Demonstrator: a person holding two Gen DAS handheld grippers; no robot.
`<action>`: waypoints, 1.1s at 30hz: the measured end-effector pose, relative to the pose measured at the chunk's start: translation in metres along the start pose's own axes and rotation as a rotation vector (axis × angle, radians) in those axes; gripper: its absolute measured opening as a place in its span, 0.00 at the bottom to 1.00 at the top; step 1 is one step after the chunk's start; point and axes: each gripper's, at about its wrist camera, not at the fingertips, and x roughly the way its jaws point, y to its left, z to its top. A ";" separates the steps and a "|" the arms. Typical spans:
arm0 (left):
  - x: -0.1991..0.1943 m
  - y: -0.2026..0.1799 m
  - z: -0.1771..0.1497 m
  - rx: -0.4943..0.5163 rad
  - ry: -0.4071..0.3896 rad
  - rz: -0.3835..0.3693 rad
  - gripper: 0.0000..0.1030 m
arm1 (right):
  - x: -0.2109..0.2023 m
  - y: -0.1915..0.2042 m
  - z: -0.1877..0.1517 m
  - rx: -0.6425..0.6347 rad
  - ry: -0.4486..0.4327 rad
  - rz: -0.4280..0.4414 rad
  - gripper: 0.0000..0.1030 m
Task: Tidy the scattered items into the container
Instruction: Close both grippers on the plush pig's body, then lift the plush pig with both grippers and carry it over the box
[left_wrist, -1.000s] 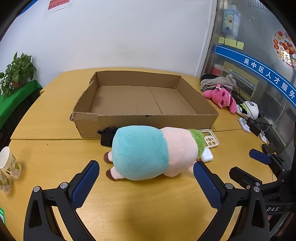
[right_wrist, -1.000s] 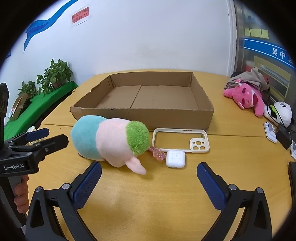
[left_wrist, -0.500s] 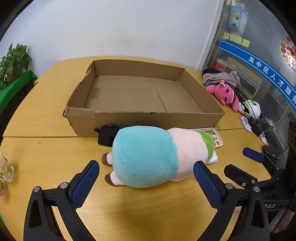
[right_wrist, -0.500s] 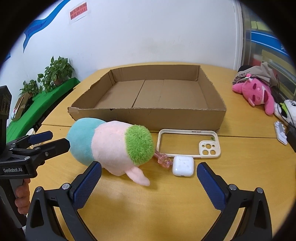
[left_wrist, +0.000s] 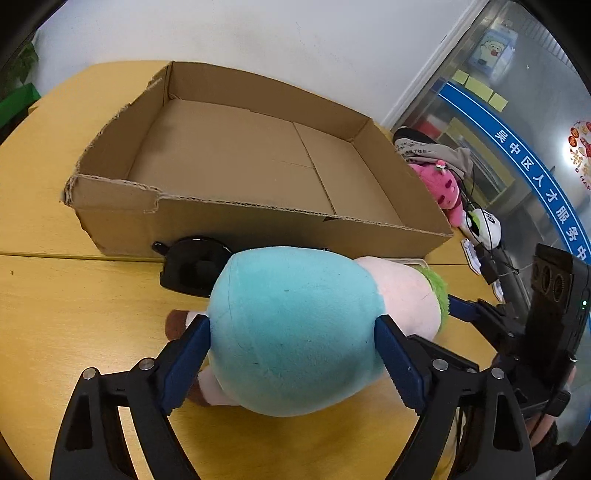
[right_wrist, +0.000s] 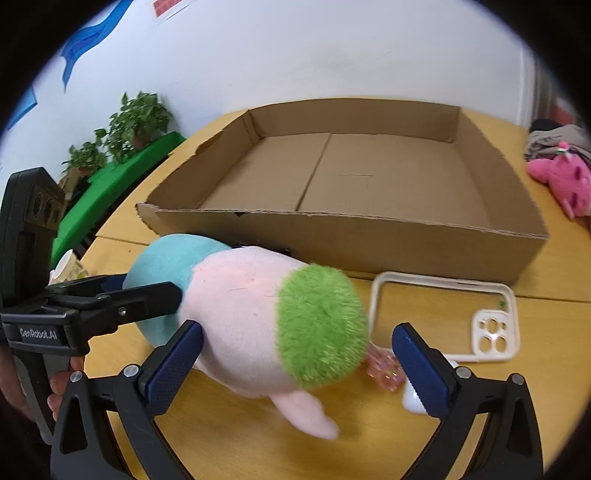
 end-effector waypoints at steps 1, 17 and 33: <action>0.000 -0.002 -0.001 0.016 0.006 0.002 0.85 | 0.003 0.001 0.000 -0.008 0.014 0.027 0.93; -0.075 -0.049 0.019 0.142 -0.150 0.090 0.72 | -0.060 0.031 0.016 -0.083 -0.125 0.063 0.65; -0.155 -0.069 0.224 0.271 -0.379 0.133 0.72 | -0.117 0.052 0.226 -0.235 -0.370 0.030 0.64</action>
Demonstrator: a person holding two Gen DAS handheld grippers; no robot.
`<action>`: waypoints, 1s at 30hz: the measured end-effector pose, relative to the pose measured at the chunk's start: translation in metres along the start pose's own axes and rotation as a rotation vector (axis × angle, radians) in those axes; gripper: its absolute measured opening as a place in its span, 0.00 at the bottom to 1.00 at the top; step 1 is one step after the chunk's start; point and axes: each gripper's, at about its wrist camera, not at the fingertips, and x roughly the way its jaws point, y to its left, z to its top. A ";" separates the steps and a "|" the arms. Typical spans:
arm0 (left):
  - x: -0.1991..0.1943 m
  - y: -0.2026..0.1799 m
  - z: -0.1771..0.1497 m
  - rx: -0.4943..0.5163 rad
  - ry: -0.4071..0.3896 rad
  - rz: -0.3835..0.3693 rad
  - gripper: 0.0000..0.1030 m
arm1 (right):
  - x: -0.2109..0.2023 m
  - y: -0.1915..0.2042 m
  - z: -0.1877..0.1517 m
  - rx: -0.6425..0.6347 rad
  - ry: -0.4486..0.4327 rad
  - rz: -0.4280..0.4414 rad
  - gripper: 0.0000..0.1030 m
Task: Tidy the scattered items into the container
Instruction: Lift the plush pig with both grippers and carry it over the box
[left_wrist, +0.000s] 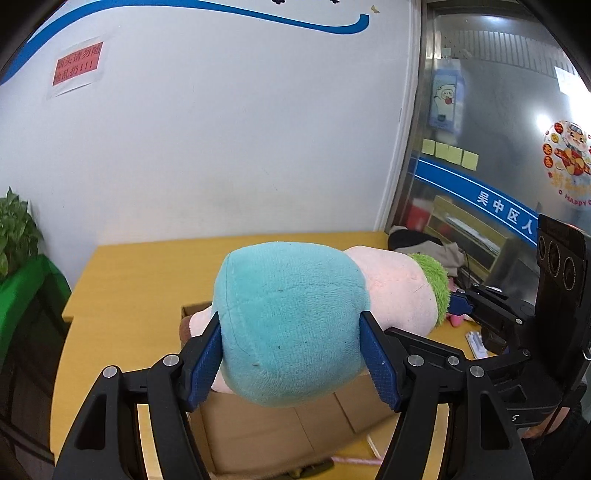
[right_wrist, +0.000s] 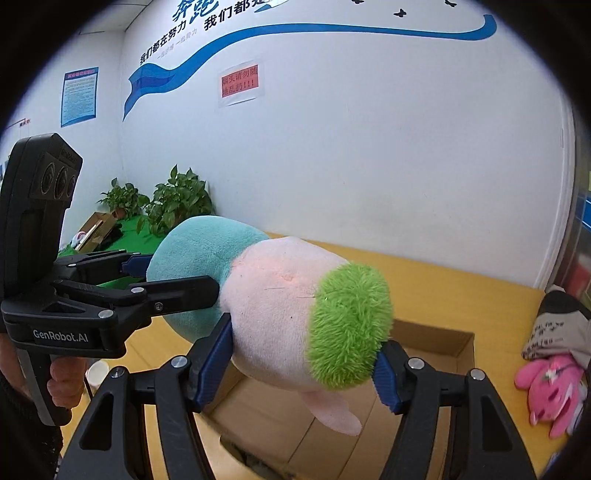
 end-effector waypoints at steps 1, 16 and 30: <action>0.007 0.003 0.006 -0.001 0.005 0.001 0.72 | 0.007 -0.004 0.008 0.001 0.002 0.003 0.64; 0.223 0.096 -0.005 -0.124 0.260 -0.027 0.71 | 0.221 -0.079 -0.012 0.076 0.193 0.011 0.64; 0.298 0.125 -0.062 -0.229 0.425 0.029 0.81 | 0.315 -0.087 -0.089 0.136 0.311 0.039 0.78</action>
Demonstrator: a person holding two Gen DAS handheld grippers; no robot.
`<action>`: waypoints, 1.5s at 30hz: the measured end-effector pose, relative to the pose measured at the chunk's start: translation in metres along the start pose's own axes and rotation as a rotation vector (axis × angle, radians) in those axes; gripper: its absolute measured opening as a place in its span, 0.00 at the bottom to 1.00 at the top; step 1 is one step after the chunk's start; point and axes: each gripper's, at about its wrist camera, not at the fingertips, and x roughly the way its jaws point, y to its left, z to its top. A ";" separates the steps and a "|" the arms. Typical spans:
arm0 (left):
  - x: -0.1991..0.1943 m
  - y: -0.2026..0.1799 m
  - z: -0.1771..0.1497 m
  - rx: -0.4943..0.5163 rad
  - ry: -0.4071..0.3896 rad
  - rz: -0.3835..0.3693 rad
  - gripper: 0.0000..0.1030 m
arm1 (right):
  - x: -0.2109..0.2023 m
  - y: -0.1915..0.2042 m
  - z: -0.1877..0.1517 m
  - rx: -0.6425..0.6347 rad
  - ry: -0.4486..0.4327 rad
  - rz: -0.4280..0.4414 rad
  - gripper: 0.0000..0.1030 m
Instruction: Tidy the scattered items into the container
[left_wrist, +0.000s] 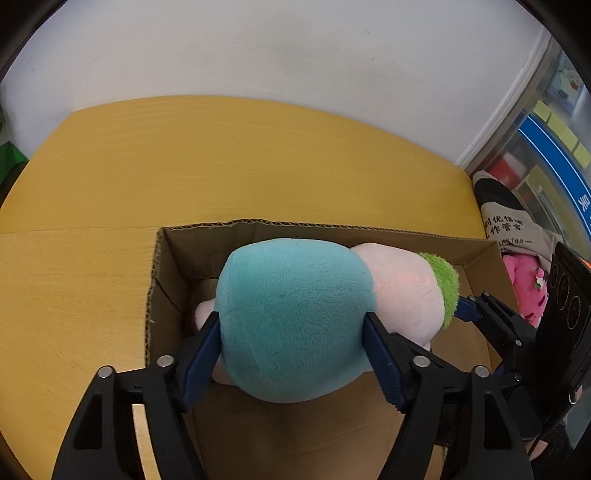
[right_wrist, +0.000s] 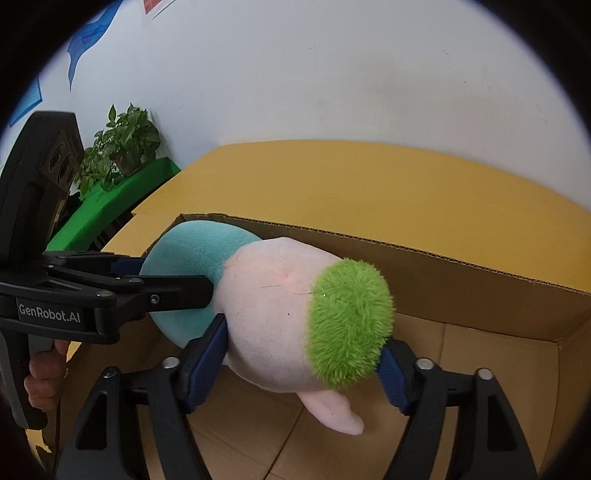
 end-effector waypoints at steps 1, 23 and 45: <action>-0.004 0.001 -0.001 -0.004 -0.009 0.001 0.81 | 0.002 0.000 0.004 0.005 0.005 0.005 0.83; -0.237 -0.104 -0.176 0.204 -0.467 0.038 1.00 | -0.298 0.053 -0.116 -0.035 -0.197 -0.208 0.87; -0.104 -0.059 -0.258 0.119 -0.444 0.139 1.00 | -0.193 0.026 -0.224 0.087 -0.283 -0.298 0.87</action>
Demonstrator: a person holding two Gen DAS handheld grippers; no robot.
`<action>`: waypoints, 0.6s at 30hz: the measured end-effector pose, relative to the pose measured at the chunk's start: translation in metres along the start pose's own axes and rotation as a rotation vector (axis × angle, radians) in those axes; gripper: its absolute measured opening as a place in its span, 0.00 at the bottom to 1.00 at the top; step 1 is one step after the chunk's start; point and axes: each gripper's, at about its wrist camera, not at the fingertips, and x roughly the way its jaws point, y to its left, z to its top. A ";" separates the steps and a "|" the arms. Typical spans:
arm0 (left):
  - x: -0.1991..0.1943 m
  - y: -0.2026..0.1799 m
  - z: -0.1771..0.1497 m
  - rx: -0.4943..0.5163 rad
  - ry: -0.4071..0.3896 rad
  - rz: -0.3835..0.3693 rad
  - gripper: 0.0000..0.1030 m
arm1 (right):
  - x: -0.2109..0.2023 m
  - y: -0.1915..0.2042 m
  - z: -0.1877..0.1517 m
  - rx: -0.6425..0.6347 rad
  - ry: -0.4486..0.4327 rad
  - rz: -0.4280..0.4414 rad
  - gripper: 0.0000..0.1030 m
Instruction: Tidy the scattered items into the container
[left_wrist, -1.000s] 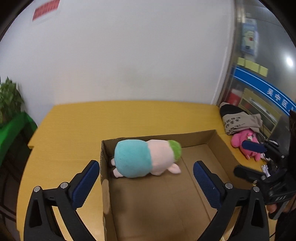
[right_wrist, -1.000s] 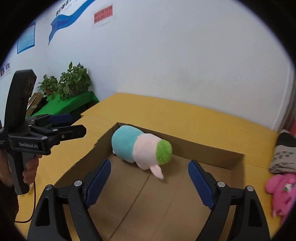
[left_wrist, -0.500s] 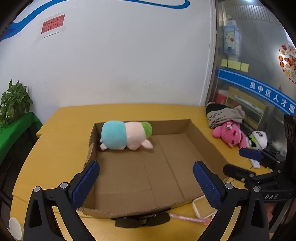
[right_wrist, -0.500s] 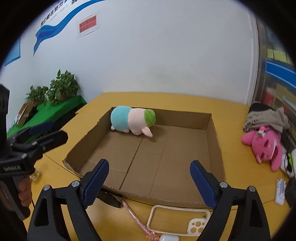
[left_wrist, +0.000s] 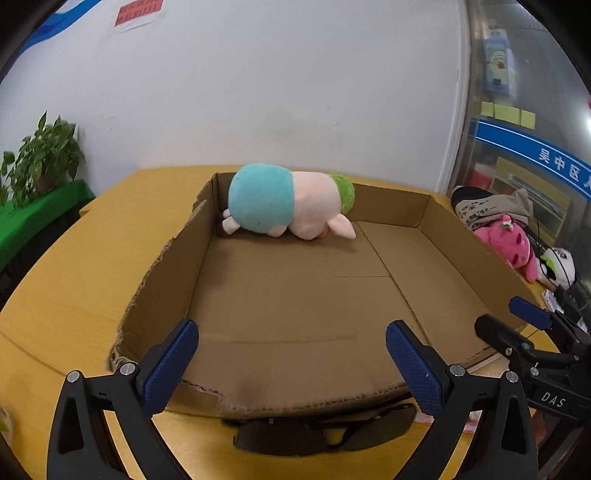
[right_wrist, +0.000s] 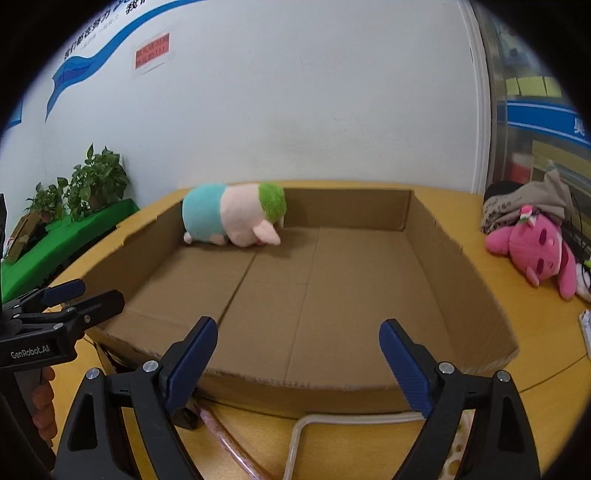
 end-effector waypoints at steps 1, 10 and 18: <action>0.002 -0.004 -0.003 0.035 -0.018 0.014 1.00 | 0.003 0.001 -0.005 -0.004 0.002 -0.004 0.88; 0.011 -0.011 -0.009 0.043 -0.074 0.027 1.00 | 0.002 0.004 -0.012 -0.007 -0.081 -0.082 1.00; 0.014 -0.007 -0.011 0.018 -0.052 -0.006 1.00 | 0.002 0.004 -0.012 -0.007 -0.080 -0.081 1.00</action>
